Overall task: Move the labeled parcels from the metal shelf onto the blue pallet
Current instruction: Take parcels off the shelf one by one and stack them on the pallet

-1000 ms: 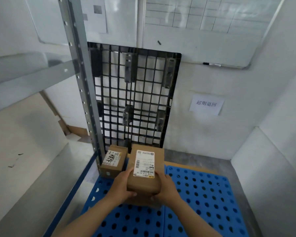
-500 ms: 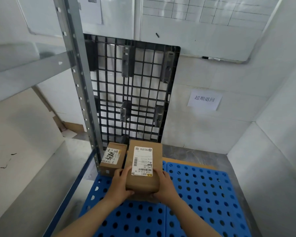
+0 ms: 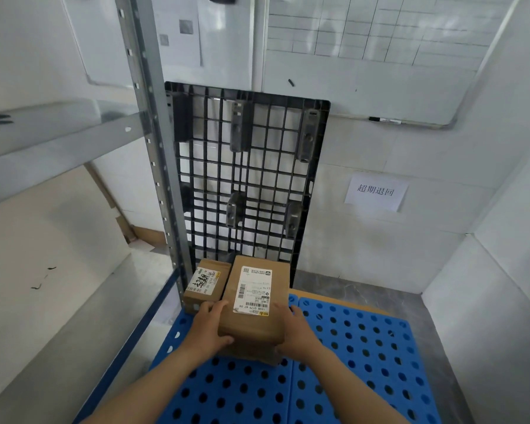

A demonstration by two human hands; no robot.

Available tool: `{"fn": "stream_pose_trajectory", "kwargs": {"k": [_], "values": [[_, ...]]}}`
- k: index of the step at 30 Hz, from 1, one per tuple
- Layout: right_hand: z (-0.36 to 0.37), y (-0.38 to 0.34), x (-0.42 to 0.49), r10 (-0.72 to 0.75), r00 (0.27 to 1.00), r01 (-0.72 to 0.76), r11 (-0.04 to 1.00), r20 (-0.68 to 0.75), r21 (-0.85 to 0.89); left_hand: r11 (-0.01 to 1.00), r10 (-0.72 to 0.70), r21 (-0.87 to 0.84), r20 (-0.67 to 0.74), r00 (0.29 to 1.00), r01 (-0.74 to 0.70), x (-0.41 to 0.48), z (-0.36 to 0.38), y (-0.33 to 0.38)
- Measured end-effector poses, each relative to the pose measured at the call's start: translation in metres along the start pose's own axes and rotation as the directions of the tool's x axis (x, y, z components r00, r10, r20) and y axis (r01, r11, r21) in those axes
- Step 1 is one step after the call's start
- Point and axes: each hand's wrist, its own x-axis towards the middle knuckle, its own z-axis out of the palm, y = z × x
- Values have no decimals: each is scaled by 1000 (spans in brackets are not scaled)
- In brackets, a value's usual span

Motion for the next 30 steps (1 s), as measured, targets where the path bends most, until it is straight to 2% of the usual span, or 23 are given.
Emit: {"fn": "stream_pose_trajectory", "kwargs": {"k": [8,13,16,23,30], "values": [[-26,-11,-17,-200,980,192,964,-26,-183,998,-21,50,-133,991,28,-41,-17,21],[-19,-27,-30,-314,948,317,915,53,-248,995,-72,47,-270,960,88,-88,-18,21],[-6,-50,-41,-400,909,417,862,117,-290,980,-178,31,-317,932,198,-126,-20,17],[48,-127,-81,-628,732,672,730,265,-126,918,-361,-25,-470,806,396,-228,-45,-13],[115,-212,-152,-784,501,860,500,366,-107,823,-513,-147,-605,609,548,-355,-68,-42]]}}
